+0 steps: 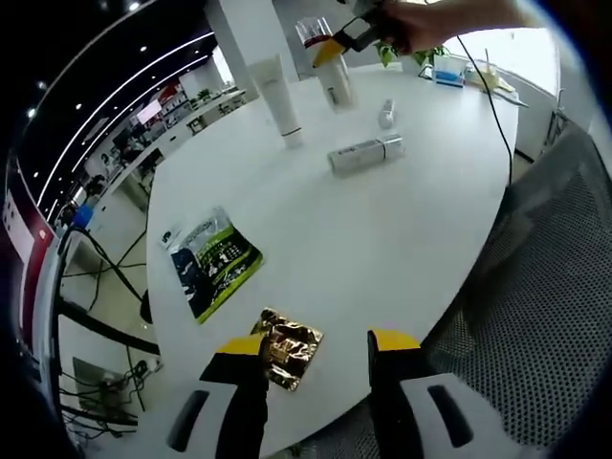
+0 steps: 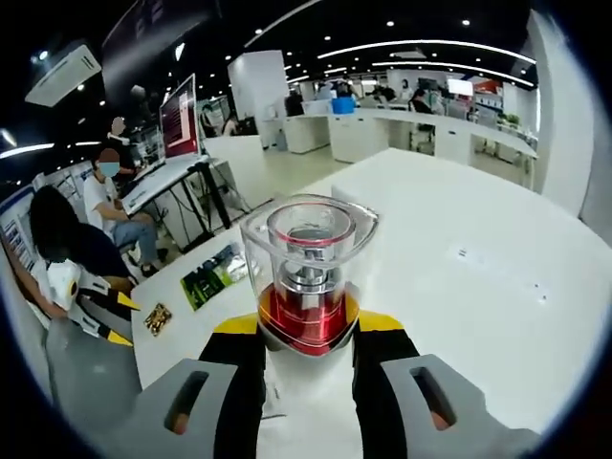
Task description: Arrange the skincare products in the storage area until every visible bottle or jar stands upright without overlapping.
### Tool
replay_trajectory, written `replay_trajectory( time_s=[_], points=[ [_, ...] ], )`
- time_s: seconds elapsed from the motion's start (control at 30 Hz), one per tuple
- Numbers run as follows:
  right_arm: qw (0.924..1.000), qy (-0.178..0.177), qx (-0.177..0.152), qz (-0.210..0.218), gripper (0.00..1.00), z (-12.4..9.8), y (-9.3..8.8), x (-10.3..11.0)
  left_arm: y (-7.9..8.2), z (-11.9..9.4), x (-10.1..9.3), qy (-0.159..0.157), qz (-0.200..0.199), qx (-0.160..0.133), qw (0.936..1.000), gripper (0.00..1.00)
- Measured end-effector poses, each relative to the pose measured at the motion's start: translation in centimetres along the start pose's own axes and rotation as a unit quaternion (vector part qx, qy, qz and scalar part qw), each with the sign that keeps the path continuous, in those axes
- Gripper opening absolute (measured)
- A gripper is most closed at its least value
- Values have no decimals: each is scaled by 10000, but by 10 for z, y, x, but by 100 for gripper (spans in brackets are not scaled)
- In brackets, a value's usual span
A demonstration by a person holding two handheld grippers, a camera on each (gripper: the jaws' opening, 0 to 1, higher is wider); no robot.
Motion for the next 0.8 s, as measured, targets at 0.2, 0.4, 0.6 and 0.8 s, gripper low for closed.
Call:
replay_trajectory(
  time_s=[0.2,0.4,0.6,0.8],
  points=[
    [9993,-40,123,-356,31,19,-13,-18,-1,0,0,6,40,51,10000,41],
    [9988,-105,127,-455,31,28,-23,-35,-5,2,0,-27,-20,193,9998,41],
    [9994,-208,127,-258,31,38,-32,-47,-7,3,1,-9,-42,261,9996,39],
    [9992,-274,66,-276,31,48,-35,-52,-8,3,2,20,-87,286,9996,39]
  ],
)
Point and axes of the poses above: the point that each gripper's makers call its tool centre point, and the gripper's own axes: z roughly forward along the fingers, x roughly to its left, y roughly out of its top, the point moved 6 cm from there along -z, roughly backward along the fingers, and after that the axes turned 12 degrees about -y, right-handed, at the moved point
